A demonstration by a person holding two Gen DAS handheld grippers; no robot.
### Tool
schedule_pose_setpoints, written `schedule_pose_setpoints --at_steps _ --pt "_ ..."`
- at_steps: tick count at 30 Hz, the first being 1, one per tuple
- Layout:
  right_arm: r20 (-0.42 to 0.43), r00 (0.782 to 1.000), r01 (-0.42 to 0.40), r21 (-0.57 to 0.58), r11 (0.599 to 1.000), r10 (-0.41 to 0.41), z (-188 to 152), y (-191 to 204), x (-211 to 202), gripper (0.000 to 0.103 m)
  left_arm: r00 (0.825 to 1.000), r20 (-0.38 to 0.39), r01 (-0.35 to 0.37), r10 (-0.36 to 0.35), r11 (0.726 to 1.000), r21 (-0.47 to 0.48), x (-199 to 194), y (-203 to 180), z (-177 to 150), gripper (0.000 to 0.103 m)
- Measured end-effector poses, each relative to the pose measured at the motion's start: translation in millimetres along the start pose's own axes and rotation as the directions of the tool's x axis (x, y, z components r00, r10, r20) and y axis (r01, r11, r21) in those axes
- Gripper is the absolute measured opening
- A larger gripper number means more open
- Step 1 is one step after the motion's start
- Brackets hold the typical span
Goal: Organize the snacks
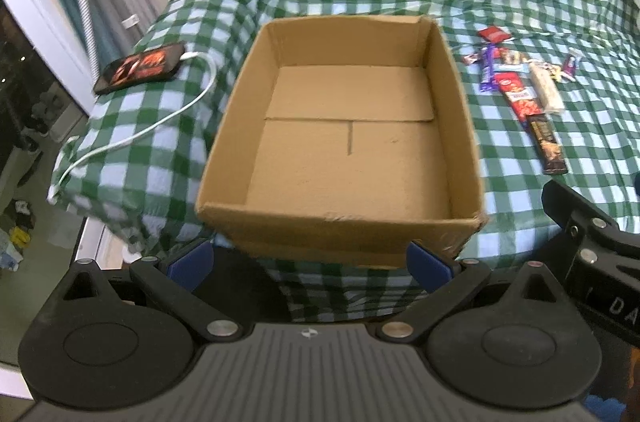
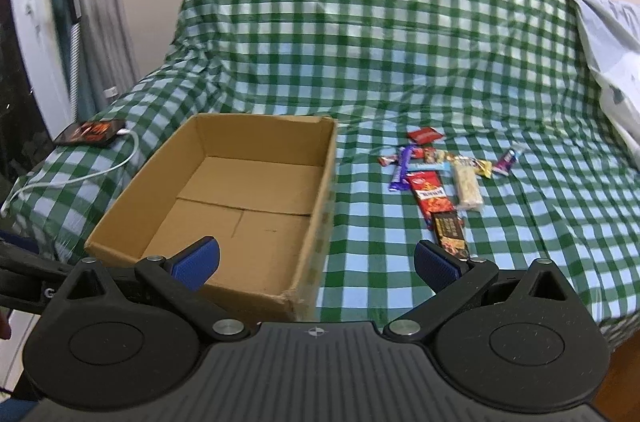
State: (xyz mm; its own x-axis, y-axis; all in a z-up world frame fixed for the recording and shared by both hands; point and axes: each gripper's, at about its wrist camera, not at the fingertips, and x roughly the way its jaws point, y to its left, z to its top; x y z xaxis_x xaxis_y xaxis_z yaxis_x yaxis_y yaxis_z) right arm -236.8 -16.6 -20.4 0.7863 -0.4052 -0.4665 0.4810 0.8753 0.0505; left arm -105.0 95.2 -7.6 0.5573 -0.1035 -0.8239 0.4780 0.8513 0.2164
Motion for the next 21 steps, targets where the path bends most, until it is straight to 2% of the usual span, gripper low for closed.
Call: schedule_pose_setpoints --at_steps 7,12,15,17,21 --pt "-0.02 0.994 0.112 0.139 0.984 -0.11 -5.8 -68.0 6.6 0.103 0.993 -0.025 0.119 -0.118 0.992 0.032 6.8 -45.0 37.6 0.103" --pt "-0.079 0.974 0.224 0.236 0.945 -0.211 -10.5 -130.5 18.5 0.103 0.971 -0.07 0.229 -0.227 0.973 0.029 21.8 -85.4 71.1 0.103" --pt "-0.114 0.96 0.279 0.278 0.919 -0.257 -7.0 -166.2 36.0 0.103 0.96 -0.093 0.267 -0.264 0.964 0.021 37.8 -114.0 92.4 0.103" --pt "-0.124 0.953 0.3 0.289 0.909 -0.275 -4.9 -189.9 52.7 0.103 0.956 -0.124 0.269 -0.265 0.963 0.022 56.0 -135.7 108.9 0.103" --pt "-0.179 0.952 0.291 0.265 0.919 -0.25 1.0 -231.0 116.0 0.103 0.968 -0.141 0.22 -0.21 0.973 0.063 84.8 -173.1 132.9 0.103"
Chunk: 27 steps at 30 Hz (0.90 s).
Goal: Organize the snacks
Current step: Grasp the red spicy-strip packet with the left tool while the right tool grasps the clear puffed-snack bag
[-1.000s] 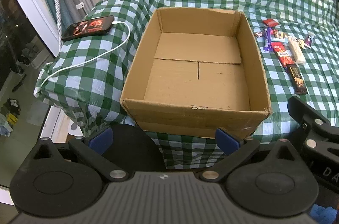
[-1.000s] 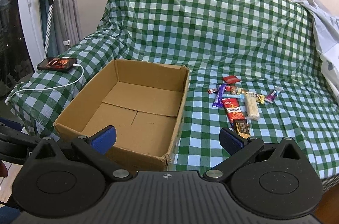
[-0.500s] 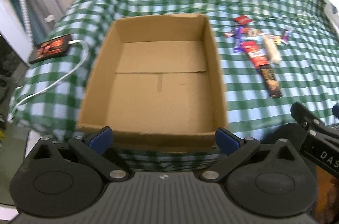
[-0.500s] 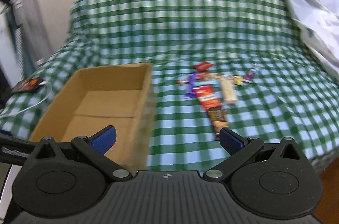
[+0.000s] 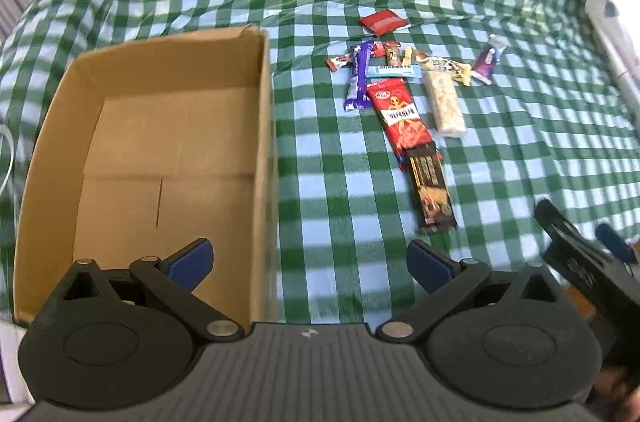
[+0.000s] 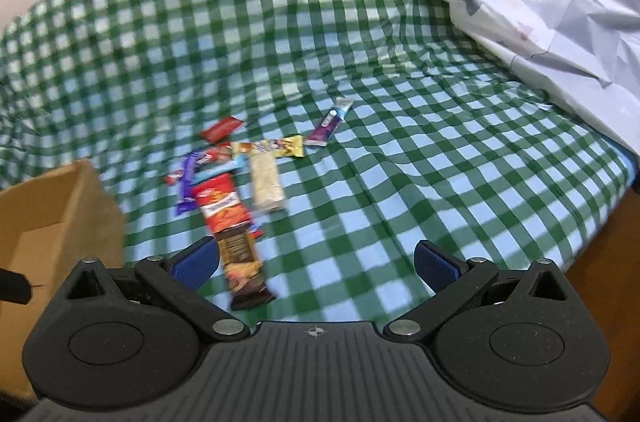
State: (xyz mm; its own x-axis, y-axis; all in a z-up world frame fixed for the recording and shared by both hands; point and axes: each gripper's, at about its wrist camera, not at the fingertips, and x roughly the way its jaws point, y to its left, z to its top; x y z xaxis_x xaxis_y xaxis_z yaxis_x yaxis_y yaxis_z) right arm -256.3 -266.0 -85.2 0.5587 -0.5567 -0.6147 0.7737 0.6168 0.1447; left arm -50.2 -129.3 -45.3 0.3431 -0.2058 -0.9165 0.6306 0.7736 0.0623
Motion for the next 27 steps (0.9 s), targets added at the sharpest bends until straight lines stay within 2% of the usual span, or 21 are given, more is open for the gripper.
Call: schedule_pose_setpoints --at_steps 7,10,13,14,15,17,18,20,23,27 --pt "-0.164 0.984 -0.086 -0.056 0.995 0.076 34.3 13.5 145.4 0.103 0.996 0.005 -0.09 0.089 0.995 0.042 42.2 -23.7 49.5 0.103" --pt "-0.183 0.981 -0.076 -0.074 0.994 0.061 45.3 28.5 197.9 0.103 0.995 -0.025 -0.096 0.097 0.995 0.033 67.9 -29.9 70.4 0.103" --pt "-0.167 0.986 -0.042 -0.104 0.994 0.024 51.5 37.6 237.6 0.1 0.994 -0.046 -0.095 0.097 0.995 0.034 93.4 -39.9 86.2 0.103" --pt "-0.158 0.987 -0.052 -0.117 0.992 0.033 50.7 38.9 245.3 0.093 0.994 -0.049 -0.094 0.096 0.995 0.037 100.9 -43.2 89.3 0.103" --pt "-0.163 0.984 -0.09 -0.133 0.987 0.068 50.4 38.5 251.4 0.071 0.994 -0.059 -0.091 0.093 0.995 0.039 111.5 -47.9 93.9 0.103" --pt "-0.127 0.99 -0.084 -0.173 0.981 0.062 50.1 33.8 246.2 0.047 0.995 -0.079 -0.056 0.058 0.998 0.029 129.6 -55.9 100.9 0.103" --pt "-0.131 0.989 -0.087 -0.169 0.982 0.065 51.3 28.5 243.0 0.039 0.995 -0.088 -0.039 0.041 0.999 0.021 139.6 -60.6 105.0 0.103" --pt "-0.137 0.99 -0.053 -0.107 0.993 0.038 56.6 3.2 230.3 0.039 0.995 -0.103 -0.013 0.013 1.0 -0.001 161.6 -72.3 113.0 0.103" --pt "-0.117 0.993 0.016 -0.079 0.997 -0.025 57.1 -32.9 214.0 0.039 0.99 -0.139 0.03 -0.035 0.999 -0.033 197.3 -89.7 123.9 0.103" --pt "-0.138 0.99 0.032 -0.057 0.998 -0.039 49.3 -58.4 218.5 0.045 0.978 -0.205 0.027 -0.032 0.999 -0.027 245.4 -110.7 132.1 0.103"
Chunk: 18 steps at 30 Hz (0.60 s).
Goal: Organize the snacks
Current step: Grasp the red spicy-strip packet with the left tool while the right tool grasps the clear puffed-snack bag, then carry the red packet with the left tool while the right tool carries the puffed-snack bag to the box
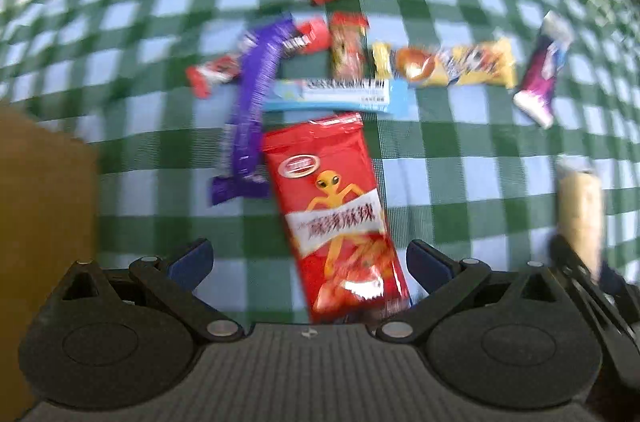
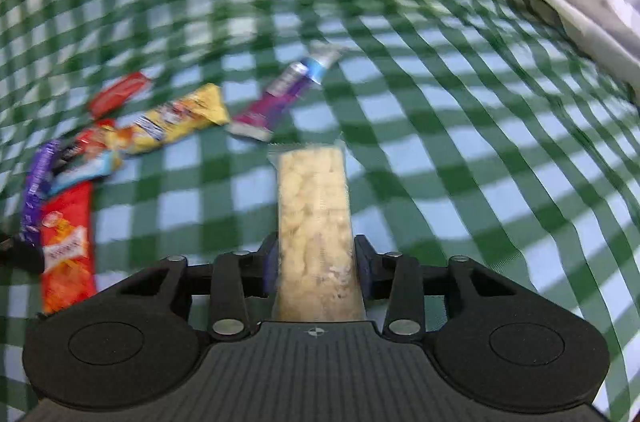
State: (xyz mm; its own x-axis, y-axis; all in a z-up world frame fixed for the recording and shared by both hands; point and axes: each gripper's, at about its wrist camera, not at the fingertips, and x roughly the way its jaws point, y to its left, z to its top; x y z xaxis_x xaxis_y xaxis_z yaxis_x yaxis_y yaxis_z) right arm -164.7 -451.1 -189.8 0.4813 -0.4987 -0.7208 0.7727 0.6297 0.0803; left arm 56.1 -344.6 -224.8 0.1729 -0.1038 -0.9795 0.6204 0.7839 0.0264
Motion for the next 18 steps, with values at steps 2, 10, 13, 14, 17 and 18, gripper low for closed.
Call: schedule_pose_setpoints --at_steps 2,10,13,14,17,18 --pt "0.023 1.0 0.005 -0.054 0.999 -0.004 -5.3 7.8 1.8 0.06 0.999 -0.052 -0.008 0.008 1.0 0.009 22.1 -2.1 7.4 0.103" --pt "0.086 0.996 0.047 -0.085 0.995 -0.039 -10.1 18.9 5.3 0.039 0.999 0.046 0.018 -0.015 0.998 -0.067 -5.5 15.5 -3.3 0.051" --pt "0.052 0.998 0.028 -0.032 0.999 -0.026 -8.5 15.3 -6.3 0.038 0.996 0.041 0.083 -0.08 0.993 -0.082 -25.2 28.6 -12.3 0.049" --pt "0.069 0.997 0.025 -0.023 0.999 -0.024 -8.8 14.8 -12.5 0.038 0.995 0.054 0.088 -0.084 0.993 -0.077 -33.2 32.0 -16.1 0.049" --pt "0.145 0.989 0.013 0.011 1.0 -0.014 -8.1 12.0 -45.4 0.038 0.986 0.129 0.116 -0.108 0.992 -0.055 -71.1 43.9 -27.8 0.048" --pt "0.172 0.985 0.006 0.023 1.0 -0.01 -6.9 11.7 -57.4 0.038 0.979 0.162 0.129 -0.12 0.99 -0.052 -84.4 47.0 -31.4 0.048"
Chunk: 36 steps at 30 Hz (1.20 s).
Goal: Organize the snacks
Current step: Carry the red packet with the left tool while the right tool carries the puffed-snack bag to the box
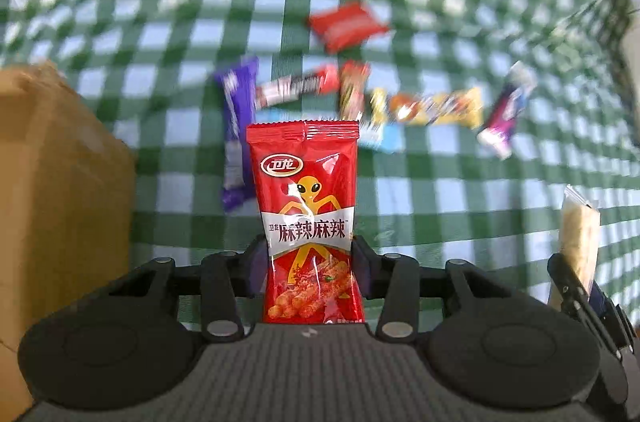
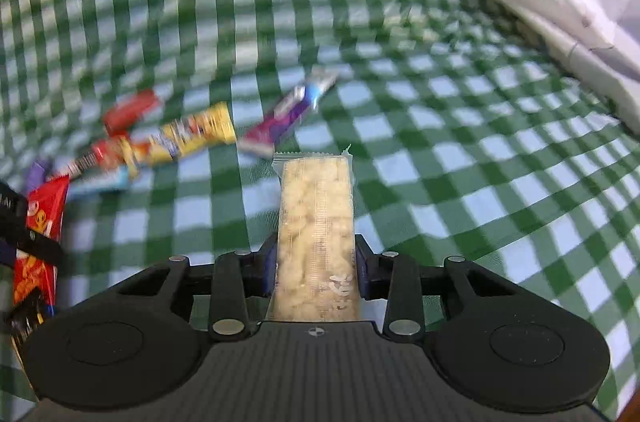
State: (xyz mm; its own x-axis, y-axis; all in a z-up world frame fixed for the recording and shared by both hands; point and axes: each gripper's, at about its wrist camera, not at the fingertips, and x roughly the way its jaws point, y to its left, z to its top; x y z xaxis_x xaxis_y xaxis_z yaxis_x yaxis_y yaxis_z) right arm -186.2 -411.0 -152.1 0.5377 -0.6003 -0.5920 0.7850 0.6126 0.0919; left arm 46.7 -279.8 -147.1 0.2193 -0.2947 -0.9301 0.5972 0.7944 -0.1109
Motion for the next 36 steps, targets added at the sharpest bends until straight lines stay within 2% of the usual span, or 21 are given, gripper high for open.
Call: schedule_pose_setpoints --at_steps 3,5,8,10,15,21,24,27,29,32,36 --pt "0.105 0.994 -0.028 0.023 0.999 0.026 12.6 3.3 -37.5 0.038 0.991 0.131 0.009 -0.01 1.0 0.013 -50.1 5.8 -0.3 0.048" --pt "0.162 0.986 -0.041 0.016 0.999 0.038 21.9 8.8 -64.3 0.038 0.975 0.219 0.016 -0.021 1.0 0.027 -90.9 11.7 -4.7 0.048" --pt "0.207 0.975 -0.086 0.02 0.996 0.08 29.6 18.9 -105.1 0.038 0.953 0.299 0.041 -0.054 0.998 0.047 -146.6 27.2 -20.4 0.048" --pt "0.206 0.969 -0.139 0.008 0.99 0.135 25.9 30.5 -135.7 0.038 0.941 0.331 0.049 -0.068 0.997 0.065 -181.8 43.8 -40.8 0.048" --pt "0.157 0.945 -0.282 -0.053 0.958 0.287 -10.6 76.7 -211.9 0.038 0.939 0.341 0.017 -0.041 0.997 0.074 -247.3 98.1 -109.9 0.048" --pt "0.034 0.903 -0.424 -0.104 0.9 0.429 -70.0 142.8 -278.5 0.038 0.954 0.299 -0.021 0.019 1.0 0.002 -278.0 167.6 -198.8 0.048" --pt "-0.016 0.877 -0.476 -0.173 0.862 0.481 -95.3 175.3 -311.0 0.038 0.952 0.303 -0.04 0.045 0.999 -0.026 -298.2 196.4 -241.6 0.048" --pt "-0.046 0.863 -0.498 -0.245 0.832 0.503 -112.7 201.9 -334.8 0.038 0.942 0.325 -0.066 0.076 0.997 -0.043 -308.0 207.6 -274.3 0.048" --pt "-0.051 0.86 -0.501 -0.283 0.818 0.509 -116.1 213.5 -346.6 0.038 0.94 0.334 -0.053 0.066 0.997 -0.05 -314.8 216.2 -291.3 0.048" --pt "-0.031 0.862 -0.486 -0.336 0.807 0.506 -120.6 225.4 -368.5 0.038 0.938 0.344 -0.02 0.04 0.998 -0.062 -321.3 222.8 -302.7 0.048" --pt "-0.011 0.872 -0.459 -0.36 0.812 0.489 -125.2 230.0 -390.4 0.038 0.929 0.371 0.005 0.017 0.998 -0.056 -331.0 226.9 -313.3 0.048"
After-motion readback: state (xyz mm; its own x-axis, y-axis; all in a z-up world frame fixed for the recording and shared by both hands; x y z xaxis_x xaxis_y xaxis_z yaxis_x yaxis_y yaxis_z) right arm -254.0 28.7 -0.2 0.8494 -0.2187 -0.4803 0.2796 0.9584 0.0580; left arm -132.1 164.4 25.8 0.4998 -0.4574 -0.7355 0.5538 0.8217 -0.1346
